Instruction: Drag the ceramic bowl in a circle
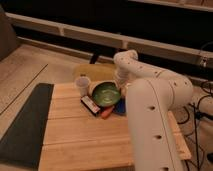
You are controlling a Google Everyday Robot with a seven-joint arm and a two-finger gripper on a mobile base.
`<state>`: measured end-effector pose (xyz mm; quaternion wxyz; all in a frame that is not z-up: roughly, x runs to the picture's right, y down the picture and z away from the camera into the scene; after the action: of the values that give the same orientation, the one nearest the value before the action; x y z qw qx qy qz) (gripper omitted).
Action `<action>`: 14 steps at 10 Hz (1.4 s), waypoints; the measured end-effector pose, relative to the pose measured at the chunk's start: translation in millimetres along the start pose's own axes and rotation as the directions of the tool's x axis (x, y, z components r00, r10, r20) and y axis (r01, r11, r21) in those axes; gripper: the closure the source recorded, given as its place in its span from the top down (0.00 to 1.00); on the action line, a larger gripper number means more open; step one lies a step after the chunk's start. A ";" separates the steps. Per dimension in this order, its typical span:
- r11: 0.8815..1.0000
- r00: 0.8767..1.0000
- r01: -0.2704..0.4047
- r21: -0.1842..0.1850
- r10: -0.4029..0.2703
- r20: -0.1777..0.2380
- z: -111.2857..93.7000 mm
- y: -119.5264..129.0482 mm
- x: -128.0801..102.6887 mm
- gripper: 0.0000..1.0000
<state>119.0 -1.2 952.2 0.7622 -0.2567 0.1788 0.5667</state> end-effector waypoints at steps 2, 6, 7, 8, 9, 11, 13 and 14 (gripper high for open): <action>0.997 0.998 -0.048 0.059 0.050 -0.032 -7.0 -29.2 13.9 0.00; 0.989 0.997 -0.052 0.139 0.059 -0.050 -5.8 -52.9 0.2 0.00; 0.989 0.998 -0.037 0.145 0.044 -0.049 -1.5 -52.8 -8.2 0.00; 0.989 0.999 -0.020 0.147 0.027 -0.042 2.3 -51.3 -19.4 0.00; 0.990 0.999 0.000 0.143 0.005 -0.036 6.5 -47.7 -31.8 0.00; 0.992 0.999 0.029 0.121 -0.026 -0.023 13.8 -37.2 -49.5 0.00; 0.994 0.997 0.071 0.081 -0.071 -0.002 17.5 -17.5 -68.2 0.00; 0.994 0.996 0.093 0.062 -0.094 0.007 18.3 -6.4 -75.1 0.00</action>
<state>102.7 -49.8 1010.4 0.7964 -0.2382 0.1803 0.5259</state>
